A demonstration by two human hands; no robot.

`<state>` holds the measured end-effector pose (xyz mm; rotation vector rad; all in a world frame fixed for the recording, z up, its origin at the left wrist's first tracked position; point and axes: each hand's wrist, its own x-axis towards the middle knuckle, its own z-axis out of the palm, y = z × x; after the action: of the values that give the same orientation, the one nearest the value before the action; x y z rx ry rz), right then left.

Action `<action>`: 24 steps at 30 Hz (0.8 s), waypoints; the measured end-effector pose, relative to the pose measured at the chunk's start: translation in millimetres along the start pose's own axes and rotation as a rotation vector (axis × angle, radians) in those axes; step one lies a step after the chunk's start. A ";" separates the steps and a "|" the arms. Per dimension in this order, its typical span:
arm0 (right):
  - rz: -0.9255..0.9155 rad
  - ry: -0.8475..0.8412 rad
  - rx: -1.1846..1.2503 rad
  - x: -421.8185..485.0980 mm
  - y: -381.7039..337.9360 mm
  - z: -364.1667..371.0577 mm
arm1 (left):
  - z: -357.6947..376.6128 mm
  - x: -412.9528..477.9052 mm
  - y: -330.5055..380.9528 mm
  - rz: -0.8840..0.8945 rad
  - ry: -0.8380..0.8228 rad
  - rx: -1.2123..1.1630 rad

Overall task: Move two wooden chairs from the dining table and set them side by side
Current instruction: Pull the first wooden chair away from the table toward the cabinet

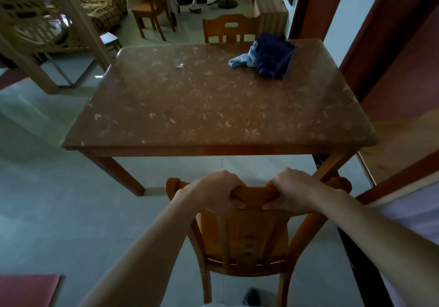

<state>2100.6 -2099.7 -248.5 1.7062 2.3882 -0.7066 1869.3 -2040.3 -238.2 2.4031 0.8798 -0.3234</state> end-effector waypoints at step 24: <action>0.087 0.006 -0.003 -227.1 -31.6 96.9 | 155.7 -86.3 171.4 0.124 0.143 0.030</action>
<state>2136.1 -2346.0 -242.8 1.8013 2.3011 -0.6852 1910.8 -2282.9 -259.5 2.5200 0.7869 -0.1192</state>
